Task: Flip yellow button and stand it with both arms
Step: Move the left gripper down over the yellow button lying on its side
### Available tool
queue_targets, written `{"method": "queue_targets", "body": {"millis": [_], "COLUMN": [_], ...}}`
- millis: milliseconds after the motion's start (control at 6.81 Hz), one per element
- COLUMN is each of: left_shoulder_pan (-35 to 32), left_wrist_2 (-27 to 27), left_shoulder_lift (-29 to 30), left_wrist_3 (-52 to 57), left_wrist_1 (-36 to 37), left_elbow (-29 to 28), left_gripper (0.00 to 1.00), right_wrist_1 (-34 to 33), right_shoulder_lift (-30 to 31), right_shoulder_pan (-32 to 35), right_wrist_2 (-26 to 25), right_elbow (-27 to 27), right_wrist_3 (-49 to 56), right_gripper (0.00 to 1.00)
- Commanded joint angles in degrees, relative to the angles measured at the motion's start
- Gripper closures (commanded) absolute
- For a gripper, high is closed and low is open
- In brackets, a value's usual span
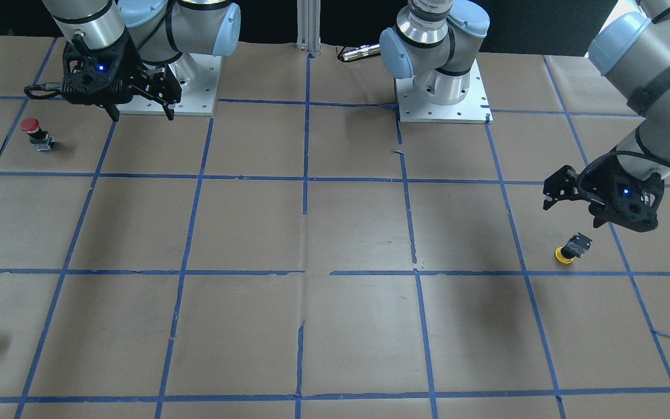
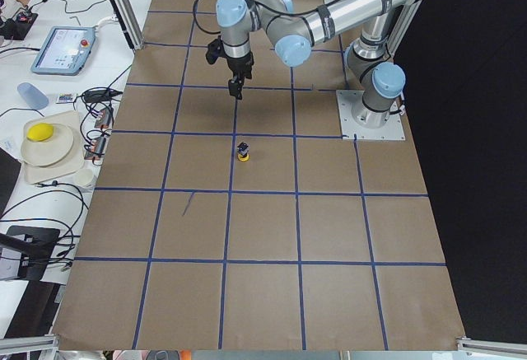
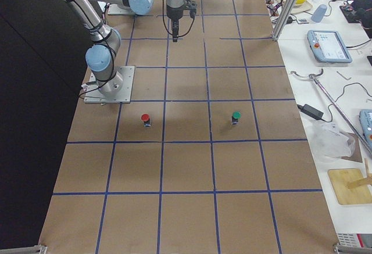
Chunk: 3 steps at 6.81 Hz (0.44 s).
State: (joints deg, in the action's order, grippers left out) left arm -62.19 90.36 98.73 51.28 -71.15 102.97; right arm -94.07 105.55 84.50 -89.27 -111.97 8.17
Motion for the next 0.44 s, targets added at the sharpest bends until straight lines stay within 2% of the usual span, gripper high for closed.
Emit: {"method": "queue_targets", "body": {"millis": [0, 294], "left_shoulder_pan": [6.63, 7.00], "left_wrist_2": [-0.18, -0.36], "left_shoulder_lift": [6.01, 7.52], "left_wrist_3": [12.93, 18.74], "left_wrist_1": [11.51, 18.20], "left_elbow": [4.25, 7.67], "left_gripper": [0.00, 0.01], "right_wrist_1": [0.03, 0.29], "right_shoulder_lift": [0.36, 0.44], "right_shoulder_pan": [0.14, 0.49], "right_wrist_2": [0.14, -0.29], "right_elbow": [0.08, -0.26], "right_wrist_3": [-0.17, -0.17], "right_gripper": [0.00, 0.00]}}
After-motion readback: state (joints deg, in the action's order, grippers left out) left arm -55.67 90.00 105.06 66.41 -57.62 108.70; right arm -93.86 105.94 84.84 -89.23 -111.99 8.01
